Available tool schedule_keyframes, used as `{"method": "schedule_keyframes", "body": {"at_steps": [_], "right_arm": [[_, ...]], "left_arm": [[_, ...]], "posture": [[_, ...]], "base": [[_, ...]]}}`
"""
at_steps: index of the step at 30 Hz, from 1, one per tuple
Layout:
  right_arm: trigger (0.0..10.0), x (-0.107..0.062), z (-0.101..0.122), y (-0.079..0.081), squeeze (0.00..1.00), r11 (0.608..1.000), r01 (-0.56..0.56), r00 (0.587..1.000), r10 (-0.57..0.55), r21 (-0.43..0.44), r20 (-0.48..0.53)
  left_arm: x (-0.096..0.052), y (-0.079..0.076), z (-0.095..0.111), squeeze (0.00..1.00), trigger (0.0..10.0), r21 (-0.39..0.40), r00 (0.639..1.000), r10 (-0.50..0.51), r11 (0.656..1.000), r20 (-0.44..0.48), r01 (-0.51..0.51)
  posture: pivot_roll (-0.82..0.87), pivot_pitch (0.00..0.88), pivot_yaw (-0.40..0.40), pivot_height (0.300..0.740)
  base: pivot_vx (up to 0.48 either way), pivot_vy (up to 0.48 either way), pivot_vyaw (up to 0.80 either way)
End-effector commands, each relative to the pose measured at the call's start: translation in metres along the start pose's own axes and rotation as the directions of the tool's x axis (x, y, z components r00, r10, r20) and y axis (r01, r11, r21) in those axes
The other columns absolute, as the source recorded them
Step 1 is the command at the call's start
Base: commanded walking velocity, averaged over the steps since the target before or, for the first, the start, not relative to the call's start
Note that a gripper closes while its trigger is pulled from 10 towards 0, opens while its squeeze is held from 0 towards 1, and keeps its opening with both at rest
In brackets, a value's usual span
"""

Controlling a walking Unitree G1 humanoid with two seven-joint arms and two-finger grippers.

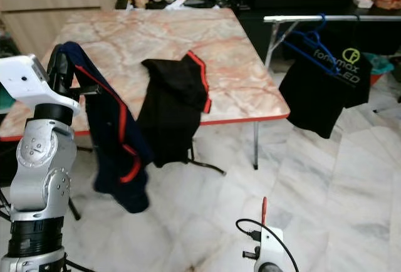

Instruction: Hang hanger

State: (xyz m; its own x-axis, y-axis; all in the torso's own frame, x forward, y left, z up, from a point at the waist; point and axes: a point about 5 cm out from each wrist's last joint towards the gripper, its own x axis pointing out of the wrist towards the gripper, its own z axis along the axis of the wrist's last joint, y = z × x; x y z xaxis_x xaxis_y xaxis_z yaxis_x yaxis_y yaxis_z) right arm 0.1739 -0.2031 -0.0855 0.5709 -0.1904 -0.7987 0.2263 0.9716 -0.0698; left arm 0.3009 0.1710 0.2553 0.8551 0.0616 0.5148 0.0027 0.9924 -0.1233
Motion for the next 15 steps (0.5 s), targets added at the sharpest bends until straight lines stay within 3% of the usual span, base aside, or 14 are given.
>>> {"method": "schedule_keyframes", "body": {"at_steps": [1,9,15], "right_arm": [[10.0,0.001,0.004,0.004,0.0,1.0,-0.012,1.0,0.012,0.001,0.01],[10.0,0.001,0.004,0.004,0.0,1.0,-0.014,1.0,0.014,0.0,0.009],[10.0,0.001,0.004,0.005,0.0,1.0,-0.017,1.0,0.017,-0.005,0.008]], "left_arm": [[0.008,0.003,0.021,0.0,10.0,0.017,0.997,-0.001,1.0,0.077,0.0],[0.018,0.007,0.03,0.0,10.0,0.028,0.995,-0.011,1.0,0.104,0.008],[0.035,0.007,0.03,0.0,10.0,0.074,0.992,-0.085,0.994,0.098,0.078]], "posture": [[0.07,0.0,-0.031,0.74],[0.07,0.0,-0.033,0.74],[0.08,0.0,-0.034,0.74]], "base": [[0.48,0.0,0.0],[0.48,0.0,0.0],[0.48,0.0,0.0]]}}
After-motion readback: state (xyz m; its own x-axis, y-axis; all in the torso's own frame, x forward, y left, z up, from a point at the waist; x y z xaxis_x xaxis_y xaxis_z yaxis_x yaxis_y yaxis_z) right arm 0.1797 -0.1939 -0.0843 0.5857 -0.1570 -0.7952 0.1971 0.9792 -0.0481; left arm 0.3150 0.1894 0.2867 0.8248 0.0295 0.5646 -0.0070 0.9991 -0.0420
